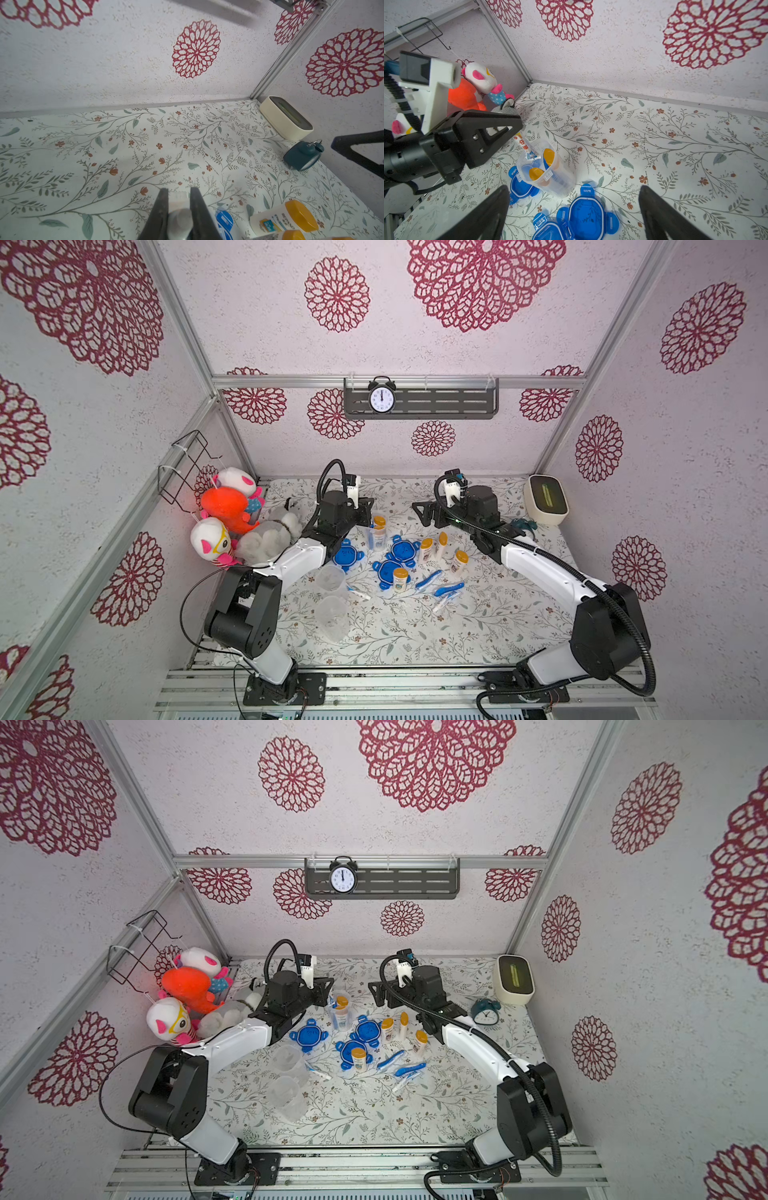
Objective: Pack away toiletry kits
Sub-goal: Place the toiletry item into the container.
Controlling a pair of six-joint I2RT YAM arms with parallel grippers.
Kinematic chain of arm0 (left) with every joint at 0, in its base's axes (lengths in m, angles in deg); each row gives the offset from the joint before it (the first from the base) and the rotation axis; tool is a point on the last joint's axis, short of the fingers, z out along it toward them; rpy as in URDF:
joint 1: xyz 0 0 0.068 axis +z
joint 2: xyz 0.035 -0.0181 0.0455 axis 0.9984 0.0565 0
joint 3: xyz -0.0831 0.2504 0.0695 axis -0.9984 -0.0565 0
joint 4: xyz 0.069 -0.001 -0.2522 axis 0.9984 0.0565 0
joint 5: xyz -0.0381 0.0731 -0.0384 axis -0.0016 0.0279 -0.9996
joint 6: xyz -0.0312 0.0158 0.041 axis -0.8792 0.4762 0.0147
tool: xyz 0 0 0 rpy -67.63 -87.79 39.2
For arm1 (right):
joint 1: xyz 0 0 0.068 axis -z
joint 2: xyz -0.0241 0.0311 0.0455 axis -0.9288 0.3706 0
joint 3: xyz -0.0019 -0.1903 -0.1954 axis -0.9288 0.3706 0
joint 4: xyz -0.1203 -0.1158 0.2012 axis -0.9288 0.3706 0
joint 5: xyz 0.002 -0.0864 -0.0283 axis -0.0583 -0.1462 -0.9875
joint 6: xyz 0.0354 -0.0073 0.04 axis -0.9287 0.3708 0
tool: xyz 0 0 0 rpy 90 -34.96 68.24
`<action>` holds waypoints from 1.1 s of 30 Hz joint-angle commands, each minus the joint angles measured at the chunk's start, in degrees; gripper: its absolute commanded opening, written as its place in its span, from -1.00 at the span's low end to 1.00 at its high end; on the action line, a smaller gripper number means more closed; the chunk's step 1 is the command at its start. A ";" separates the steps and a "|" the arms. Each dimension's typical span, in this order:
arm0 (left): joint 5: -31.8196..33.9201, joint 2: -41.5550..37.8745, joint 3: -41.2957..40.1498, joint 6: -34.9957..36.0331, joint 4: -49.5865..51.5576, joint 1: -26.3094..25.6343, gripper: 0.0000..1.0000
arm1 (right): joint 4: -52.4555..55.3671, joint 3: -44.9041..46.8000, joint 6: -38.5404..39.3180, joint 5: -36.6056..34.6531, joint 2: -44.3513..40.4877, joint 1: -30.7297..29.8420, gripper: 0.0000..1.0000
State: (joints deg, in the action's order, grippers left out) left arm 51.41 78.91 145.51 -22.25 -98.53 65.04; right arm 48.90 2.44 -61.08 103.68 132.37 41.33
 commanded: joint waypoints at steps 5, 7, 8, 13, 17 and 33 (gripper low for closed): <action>0.77 -1.63 0.10 0.68 -3.27 -0.03 -1.00 | -0.96 0.69 0.34 -0.49 -3.01 0.27 0.96; 0.55 -1.16 -0.12 0.51 -3.62 -0.13 -1.00 | -0.70 0.82 0.50 -0.67 -3.31 0.28 0.95; 0.52 -0.93 -0.28 0.48 -3.76 -0.17 -1.00 | -0.55 0.88 0.58 -0.69 -3.32 0.28 0.96; 0.01 -0.15 -1.02 0.22 -4.20 -0.43 -0.54 | 2.08 0.11 2.23 -0.03 -2.77 0.26 0.97; -1.16 -0.16 -0.82 0.52 -4.07 -0.54 0.25 | 5.59 -1.37 3.38 -0.91 -1.92 0.26 0.97; -5.51 -16.07 -3.81 -9.06 16.34 9.88 0.19 | 24.11 -7.05 5.02 1.58 -2.98 3.31 0.67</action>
State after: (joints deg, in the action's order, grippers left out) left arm 47.80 65.80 143.13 -27.74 -90.99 73.28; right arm 68.75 -1.84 -56.07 102.85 130.76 44.20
